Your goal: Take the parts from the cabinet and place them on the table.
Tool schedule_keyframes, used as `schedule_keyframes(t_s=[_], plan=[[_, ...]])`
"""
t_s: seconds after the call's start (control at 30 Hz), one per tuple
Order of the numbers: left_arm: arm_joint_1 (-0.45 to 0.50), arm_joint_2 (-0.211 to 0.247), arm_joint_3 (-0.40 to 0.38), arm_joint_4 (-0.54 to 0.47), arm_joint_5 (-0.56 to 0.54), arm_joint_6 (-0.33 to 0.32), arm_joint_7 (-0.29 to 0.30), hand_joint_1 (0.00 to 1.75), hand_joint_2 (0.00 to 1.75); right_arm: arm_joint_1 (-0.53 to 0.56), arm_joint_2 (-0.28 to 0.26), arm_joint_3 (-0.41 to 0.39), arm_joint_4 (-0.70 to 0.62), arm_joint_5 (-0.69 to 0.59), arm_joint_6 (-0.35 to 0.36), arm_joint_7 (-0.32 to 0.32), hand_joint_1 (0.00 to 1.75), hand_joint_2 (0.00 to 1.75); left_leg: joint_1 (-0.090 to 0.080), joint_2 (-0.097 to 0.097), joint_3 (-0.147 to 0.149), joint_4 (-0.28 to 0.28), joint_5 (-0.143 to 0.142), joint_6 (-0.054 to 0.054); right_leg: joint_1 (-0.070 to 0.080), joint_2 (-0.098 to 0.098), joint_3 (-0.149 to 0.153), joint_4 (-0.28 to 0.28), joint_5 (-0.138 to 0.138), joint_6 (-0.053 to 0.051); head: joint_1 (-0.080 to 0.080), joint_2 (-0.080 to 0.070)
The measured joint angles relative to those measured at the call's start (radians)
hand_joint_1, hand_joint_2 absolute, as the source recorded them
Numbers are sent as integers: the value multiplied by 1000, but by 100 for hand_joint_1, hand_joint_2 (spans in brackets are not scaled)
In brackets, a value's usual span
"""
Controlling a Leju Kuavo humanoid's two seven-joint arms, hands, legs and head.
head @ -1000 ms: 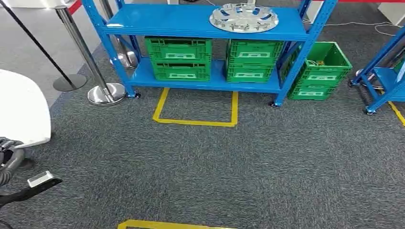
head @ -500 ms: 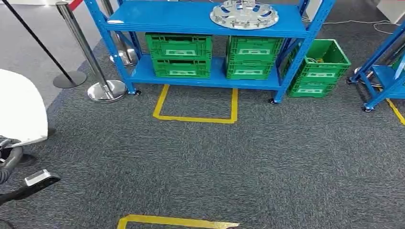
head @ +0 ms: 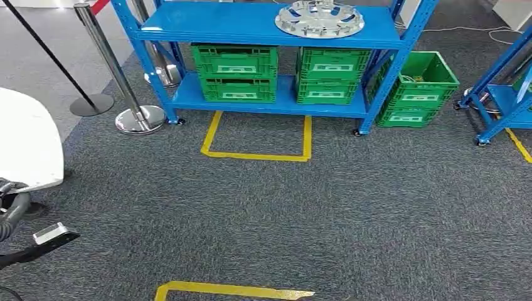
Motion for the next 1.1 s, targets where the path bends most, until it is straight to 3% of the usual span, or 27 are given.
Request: schedule_keyframes(t_s=[0.9,0.97,1.0,1.03,1.1], plan=[[17,2,11,0,10,2,3,175,175,30,0,-82,-2,-42,1,-35,0,0,1,0,-1,0,2,-3,1,0,-3,4,0,0,0,0],[23,3,14,-1,8,0,7,175,175,34,1,-90,-8,-47,-5,-35,0,0,-3,-2,-3,-4,5,13,-4,-7,4,-9,10,12,-2,0],[24,4,18,-2,6,0,9,175,175,37,1,-98,-13,-48,-10,-35,0,0,9,-3,8,-31,23,22,1,-5,1,-6,5,15,-1,0],[25,2,20,-2,5,-1,11,175,175,40,1,-104,-15,-50,-14,-35,0,0,11,-4,10,-40,29,22,-1,1,-12,6,-16,19,0,0],[27,2,23,-6,0,-2,15,175,175,45,1,-110,-21,-52,-18,-34,0,0,14,-12,1,-41,34,24,-8,5,-66,142,-103,27,1,0]])
